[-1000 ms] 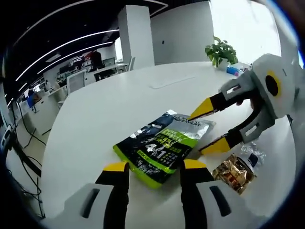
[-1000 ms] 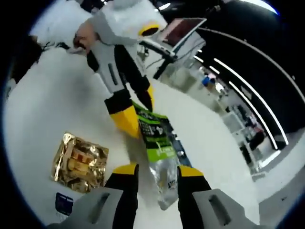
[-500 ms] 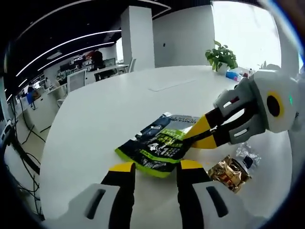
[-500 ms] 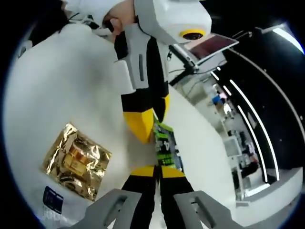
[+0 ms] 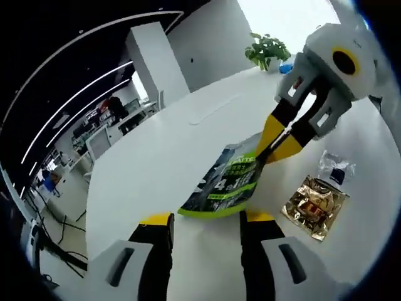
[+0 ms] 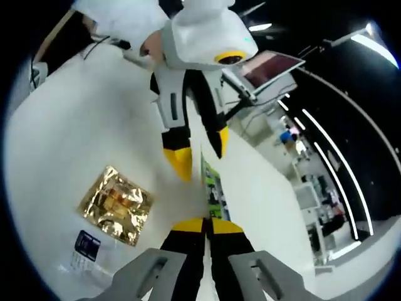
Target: Arrange the skincare products in the storage area until every visible bottle or jar stands upright without overlapping.
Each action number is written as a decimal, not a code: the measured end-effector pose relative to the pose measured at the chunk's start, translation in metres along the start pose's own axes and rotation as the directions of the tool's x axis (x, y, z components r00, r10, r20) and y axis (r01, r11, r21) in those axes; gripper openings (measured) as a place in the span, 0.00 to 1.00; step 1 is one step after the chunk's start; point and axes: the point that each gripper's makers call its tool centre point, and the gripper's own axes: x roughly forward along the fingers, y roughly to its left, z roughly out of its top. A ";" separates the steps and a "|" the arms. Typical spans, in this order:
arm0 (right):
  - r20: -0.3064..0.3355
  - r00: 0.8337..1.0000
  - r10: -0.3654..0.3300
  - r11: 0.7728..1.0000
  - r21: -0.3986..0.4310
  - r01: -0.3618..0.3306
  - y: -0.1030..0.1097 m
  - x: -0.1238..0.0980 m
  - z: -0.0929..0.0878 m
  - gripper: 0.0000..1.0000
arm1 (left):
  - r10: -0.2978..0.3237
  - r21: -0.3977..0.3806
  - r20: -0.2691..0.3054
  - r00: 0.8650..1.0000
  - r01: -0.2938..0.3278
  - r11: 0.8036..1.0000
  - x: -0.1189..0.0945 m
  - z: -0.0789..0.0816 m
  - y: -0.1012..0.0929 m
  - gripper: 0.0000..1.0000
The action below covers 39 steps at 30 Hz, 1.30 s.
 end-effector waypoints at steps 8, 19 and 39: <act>0.060 0.997 0.043 0.999 0.017 -0.044 0.007 -0.007 0.008 0.00 | 0.012 0.168 0.035 0.999 -0.018 0.986 0.002 0.001 0.004 0.37; 0.129 0.989 0.072 0.996 0.034 -0.077 0.011 -0.024 0.021 0.00 | -0.040 0.270 0.051 0.998 0.024 0.963 -0.009 0.002 0.001 0.16; 0.121 0.989 0.081 0.981 0.168 -0.101 0.018 -0.041 0.021 0.00 | -0.074 0.284 -0.039 0.996 0.082 0.955 -0.015 0.008 -0.011 0.03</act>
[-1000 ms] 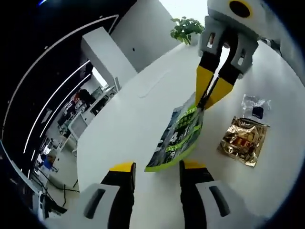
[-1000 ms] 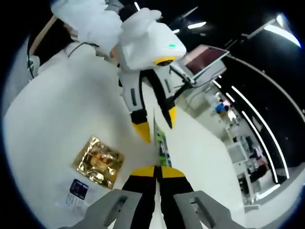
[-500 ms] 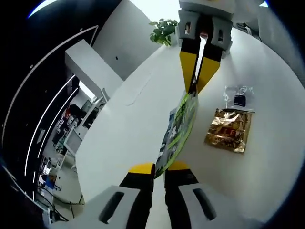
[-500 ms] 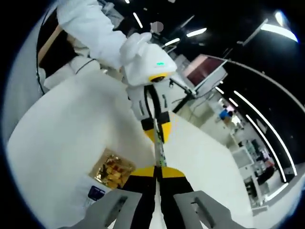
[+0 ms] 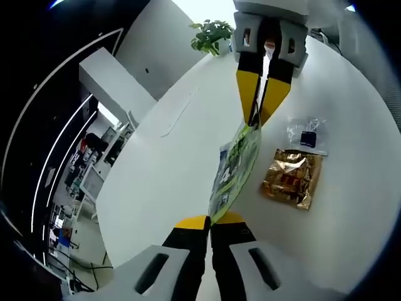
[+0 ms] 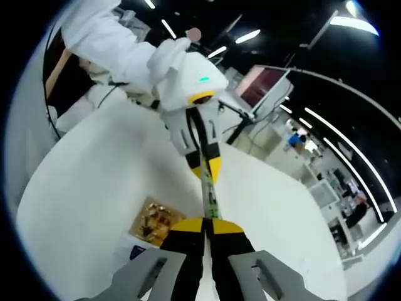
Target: Arrange the skincare products in the storage area until every visible bottle or jar stands upright without overlapping.
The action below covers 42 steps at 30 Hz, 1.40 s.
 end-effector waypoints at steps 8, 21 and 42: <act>0.000 1.000 -0.030 0.999 0.018 0.030 -0.001 -0.011 0.009 0.00 | 0.041 0.026 -0.047 0.998 -0.040 0.999 -0.004 0.005 0.005 0.03; 0.054 0.998 -0.021 1.000 -0.006 0.021 0.010 -0.013 0.043 0.04 | 0.042 -0.011 -0.083 0.996 -0.044 0.999 -0.006 0.024 0.001 0.03; 0.062 0.998 -0.027 0.999 0.023 0.025 0.014 -0.020 0.050 0.00 | -0.015 -0.072 -0.163 0.987 0.003 0.997 -0.018 0.034 -0.024 0.03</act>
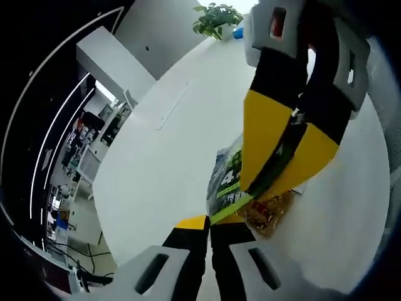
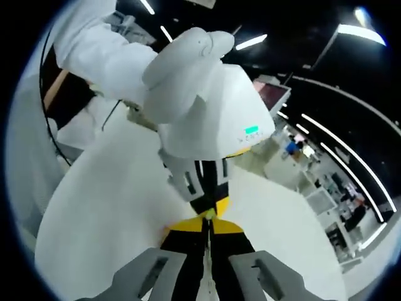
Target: Arrange the skincare products in the storage area until every visible bottle or jar stands upright without overlapping.
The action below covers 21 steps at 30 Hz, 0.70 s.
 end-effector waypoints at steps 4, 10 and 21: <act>0.005 1.000 -0.007 1.000 0.009 0.007 -0.003 -0.009 -0.001 0.00 | 0.003 0.020 0.038 0.999 -0.004 1.000 -0.001 0.006 0.003 0.03; 0.010 1.000 -0.004 1.000 0.016 0.004 -0.005 -0.021 -0.004 0.00 | -0.022 0.034 0.131 0.991 0.018 0.999 -0.002 0.021 -0.004 0.04; 0.088 0.993 0.073 0.997 0.019 -0.075 0.003 -0.047 -0.002 0.00 | -0.117 -0.037 0.242 0.963 0.129 0.991 -0.002 0.020 -0.019 0.26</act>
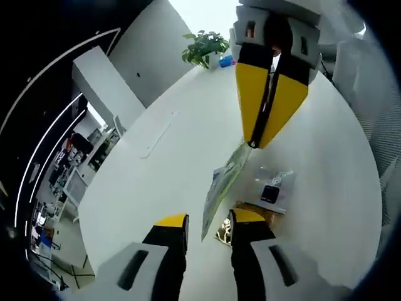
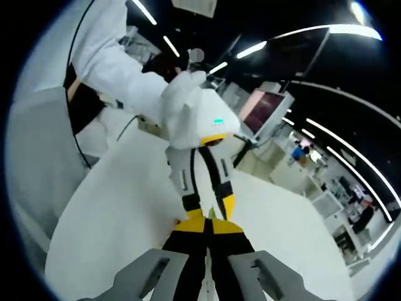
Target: Arrange the skincare products in the storage area until every visible bottle or jar stands upright without overlapping.
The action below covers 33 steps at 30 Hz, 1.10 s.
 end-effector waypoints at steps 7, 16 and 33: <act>0.037 0.998 0.044 0.999 0.009 -0.044 0.011 -0.019 0.000 0.00 | -0.003 0.023 0.034 0.999 0.003 1.000 -0.008 0.005 -0.015 0.22; 0.081 0.994 0.078 0.997 0.005 -0.078 0.020 -0.026 0.012 0.00 | 0.067 0.018 0.035 0.997 -0.067 0.998 -0.020 0.018 -0.024 0.17; -0.028 0.998 0.050 0.999 -0.003 -0.050 0.022 -0.045 -0.003 0.00 | 0.024 0.111 0.038 0.999 -0.028 0.993 -0.008 0.029 -0.027 0.04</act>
